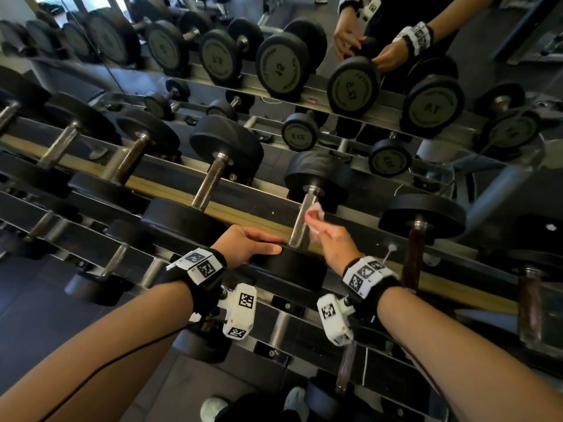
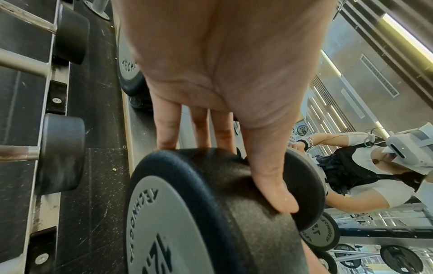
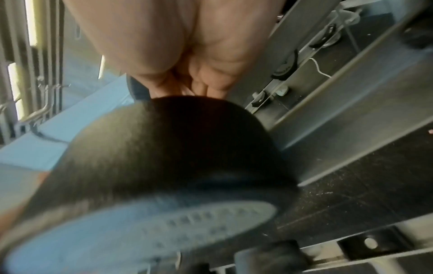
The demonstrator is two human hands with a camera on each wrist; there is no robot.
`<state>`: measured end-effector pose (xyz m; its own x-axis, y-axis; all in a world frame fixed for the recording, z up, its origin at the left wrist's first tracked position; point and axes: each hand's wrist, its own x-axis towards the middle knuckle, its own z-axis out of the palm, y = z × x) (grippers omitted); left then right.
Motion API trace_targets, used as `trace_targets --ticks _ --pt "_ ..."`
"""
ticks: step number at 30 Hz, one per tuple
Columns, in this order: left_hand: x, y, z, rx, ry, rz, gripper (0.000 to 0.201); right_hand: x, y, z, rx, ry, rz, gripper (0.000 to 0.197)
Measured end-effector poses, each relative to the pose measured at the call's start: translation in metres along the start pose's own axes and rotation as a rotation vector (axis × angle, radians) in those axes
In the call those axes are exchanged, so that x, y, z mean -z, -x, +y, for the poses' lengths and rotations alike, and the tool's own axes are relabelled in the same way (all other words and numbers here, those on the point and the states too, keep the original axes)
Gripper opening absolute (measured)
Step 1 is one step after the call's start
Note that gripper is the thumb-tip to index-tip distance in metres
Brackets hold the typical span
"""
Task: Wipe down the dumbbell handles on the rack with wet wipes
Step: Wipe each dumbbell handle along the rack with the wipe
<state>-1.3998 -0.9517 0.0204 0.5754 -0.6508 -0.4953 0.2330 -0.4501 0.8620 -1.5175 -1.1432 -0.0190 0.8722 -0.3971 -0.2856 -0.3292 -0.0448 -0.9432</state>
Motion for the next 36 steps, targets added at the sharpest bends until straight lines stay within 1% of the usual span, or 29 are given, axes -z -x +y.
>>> trace_targets --ticks 2,3,4,6,7,9,10,11,12,13,15,16,17,19,21,24,25,26,27,28,29,30,32,33,34,36 --pt "0.001 -0.001 0.0 -0.001 -0.004 -0.011 0.023 -0.001 0.019 0.0 0.036 0.111 -0.075 0.033" --pt "0.002 -0.001 0.001 0.001 -0.007 -0.021 0.024 0.001 0.024 0.0 0.032 0.128 -0.116 0.034" --pt "0.002 -0.001 0.001 0.004 -0.006 -0.032 0.024 0.002 0.025 -0.003 0.014 0.117 -0.153 0.032" --pt "0.002 -0.001 0.002 0.005 0.0 -0.039 0.023 0.009 0.02 -0.016 -0.042 0.035 -0.153 0.028" --pt "0.001 0.0 0.002 0.001 0.004 -0.035 0.023 0.013 0.014 -0.021 -0.032 -0.034 -0.103 0.03" --pt "0.0 0.001 0.001 -0.008 0.012 -0.018 0.024 0.023 0.001 -0.031 0.036 -0.131 0.11 0.033" --pt "-0.001 0.001 0.0 -0.011 0.015 -0.005 0.024 0.028 -0.005 -0.032 0.08 -0.137 0.212 0.029" --pt "-0.002 0.001 0.0 -0.012 0.018 0.007 0.024 0.03 -0.011 -0.032 0.122 -0.125 0.255 0.026" --pt "-0.002 0.001 0.0 -0.011 0.02 0.012 0.024 0.029 -0.017 -0.029 0.148 -0.091 0.23 0.028" --pt "-0.002 0.001 0.0 -0.009 0.023 0.01 0.024 0.027 -0.021 -0.025 0.143 -0.038 0.152 0.032" --pt "-0.002 0.001 0.001 -0.006 0.035 0.0 0.023 0.018 -0.027 -0.015 0.094 0.171 -0.027 0.039" --pt "-0.002 0.001 0.002 -0.007 0.04 -0.002 0.023 0.014 -0.028 -0.012 0.096 0.264 -0.07 0.042" --pt "-0.002 0.001 0.002 -0.009 0.042 -0.003 0.023 0.011 -0.028 -0.01 0.102 0.303 -0.071 0.044" --pt "-0.001 0.001 0.003 -0.015 0.041 -0.007 0.023 0.008 -0.025 -0.01 0.083 0.255 -0.044 0.045" --pt "-0.002 0.001 0.002 -0.018 0.039 -0.007 0.023 0.008 -0.018 -0.011 0.057 0.236 -0.054 0.036" --pt "-0.002 0.002 0.001 -0.024 0.028 -0.004 0.023 0.012 -0.004 -0.007 0.044 0.35 -0.182 0.028" --pt "-0.002 0.002 0.001 -0.03 0.014 -0.002 0.024 0.014 -0.001 -0.008 0.031 0.321 -0.235 0.027" --pt "-0.002 0.002 0.001 -0.033 0.002 -0.001 0.024 0.015 0.0 -0.01 0.021 0.239 -0.282 0.025" --pt "-0.002 0.003 0.001 -0.03 -0.001 0.0 0.024 0.016 0.0 -0.015 0.02 0.135 -0.295 0.022" --pt "-0.002 0.003 0.001 -0.022 0.004 0.001 0.024 0.018 -0.002 -0.021 0.025 0.053 -0.254 0.019" --pt "-0.002 0.003 0.002 -0.016 0.008 0.001 0.023 0.02 -0.006 -0.027 0.034 -0.007 -0.177 0.017" --pt "-0.002 0.003 0.003 -0.012 0.005 -0.003 0.022 0.021 -0.009 -0.034 0.054 -0.031 -0.077 0.016" --pt "-0.001 0.003 0.004 -0.006 -0.011 -0.022 0.021 0.021 -0.018 -0.042 0.125 0.008 0.107 0.021" --pt "0.001 0.003 0.005 0.002 -0.017 -0.032 0.021 0.02 -0.023 -0.042 0.136 0.047 0.146 0.025" --pt "0.002 0.002 0.007 0.012 -0.025 -0.041 0.021 0.016 -0.028 -0.04 0.115 0.087 0.141 0.03" --pt "0.004 0.001 0.009 0.03 -0.051 -0.062 0.02 0.008 -0.034 -0.03 0.066 0.195 0.071 0.04"
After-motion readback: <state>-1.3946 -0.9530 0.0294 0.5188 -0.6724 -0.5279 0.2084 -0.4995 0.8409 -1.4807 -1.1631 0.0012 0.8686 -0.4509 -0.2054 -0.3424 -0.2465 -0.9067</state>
